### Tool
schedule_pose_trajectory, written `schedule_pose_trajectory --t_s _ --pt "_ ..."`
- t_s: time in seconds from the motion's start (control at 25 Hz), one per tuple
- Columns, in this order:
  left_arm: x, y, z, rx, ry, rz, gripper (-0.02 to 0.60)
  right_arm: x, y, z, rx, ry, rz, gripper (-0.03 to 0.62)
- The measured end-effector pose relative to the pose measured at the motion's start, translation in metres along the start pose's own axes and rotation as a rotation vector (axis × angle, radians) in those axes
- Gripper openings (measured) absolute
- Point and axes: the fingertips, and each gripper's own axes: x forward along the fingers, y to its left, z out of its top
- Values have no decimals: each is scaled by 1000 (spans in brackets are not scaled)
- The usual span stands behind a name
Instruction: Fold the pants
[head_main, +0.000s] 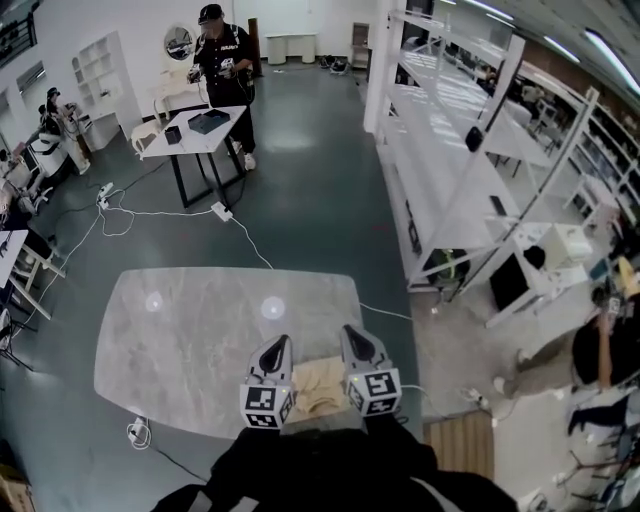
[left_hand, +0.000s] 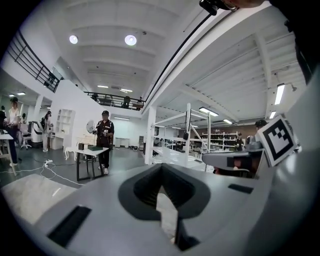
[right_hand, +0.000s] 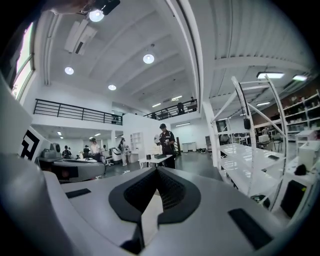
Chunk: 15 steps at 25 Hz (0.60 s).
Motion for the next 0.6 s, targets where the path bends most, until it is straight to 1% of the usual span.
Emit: schedule_pose_trajectory --t_s 0.2,0.48,0.6 --pt "5 2 3 0 -2 -18 2 6 -1 6 0 -8 -11 3" --pt "10 2 -1 -5 -1 -39 2 4 -7 -1 14 10 -41 3" --pt "8 5 -2 -15 -1 -34 2 5 -7 -2 22 6 -27 3"
